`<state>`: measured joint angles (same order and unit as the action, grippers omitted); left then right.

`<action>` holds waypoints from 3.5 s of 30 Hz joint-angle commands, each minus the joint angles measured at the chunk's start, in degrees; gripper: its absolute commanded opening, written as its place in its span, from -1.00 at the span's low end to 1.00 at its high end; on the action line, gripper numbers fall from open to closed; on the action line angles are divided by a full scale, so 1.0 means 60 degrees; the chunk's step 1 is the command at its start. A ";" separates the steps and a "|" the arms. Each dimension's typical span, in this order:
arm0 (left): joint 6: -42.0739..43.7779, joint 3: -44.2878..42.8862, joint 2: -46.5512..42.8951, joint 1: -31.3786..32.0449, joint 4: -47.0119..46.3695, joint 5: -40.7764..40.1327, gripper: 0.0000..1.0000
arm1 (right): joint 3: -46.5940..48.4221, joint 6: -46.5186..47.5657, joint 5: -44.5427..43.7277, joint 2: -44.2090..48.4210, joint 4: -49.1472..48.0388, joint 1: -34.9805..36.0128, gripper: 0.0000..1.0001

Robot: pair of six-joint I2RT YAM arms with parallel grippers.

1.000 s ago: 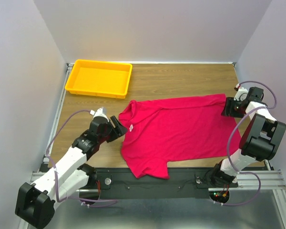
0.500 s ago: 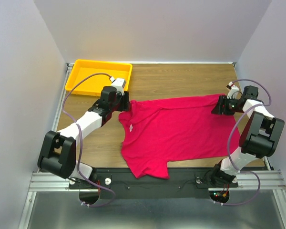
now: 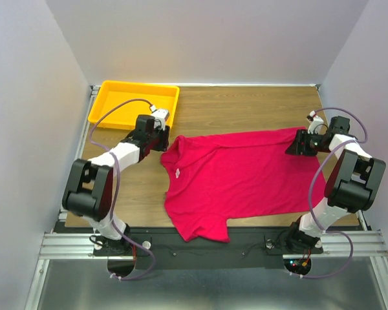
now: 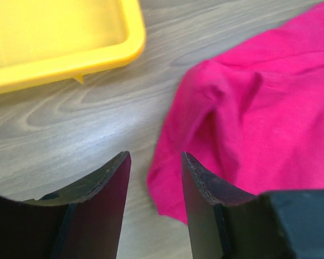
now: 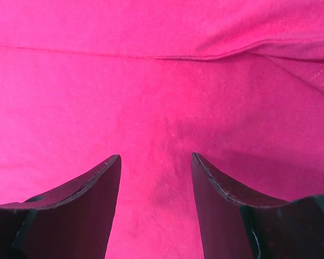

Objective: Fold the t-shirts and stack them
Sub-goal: Fold the tshirt

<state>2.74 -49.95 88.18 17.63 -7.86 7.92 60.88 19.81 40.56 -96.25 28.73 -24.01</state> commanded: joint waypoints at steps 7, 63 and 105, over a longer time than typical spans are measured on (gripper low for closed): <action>-0.0428 -0.2028 0.1970 -0.0418 -0.0667 -0.1085 -0.24 | 0.0488 0.0111 0.0126 0.0177 0.0002 -0.0027 0.21; 0.2267 -0.2865 0.2207 0.0402 0.2203 0.0936 0.23 | 0.0590 0.0023 -0.0373 0.0382 0.0002 -0.0027 0.23; 0.0277 -0.2354 0.0788 -0.0081 0.1559 -0.1776 -0.25 | 0.1790 0.8114 0.2380 0.0398 0.5021 0.3177 0.41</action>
<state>8.25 -66.54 97.91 18.09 3.22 -3.07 67.09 43.07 46.54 -94.15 43.16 -15.86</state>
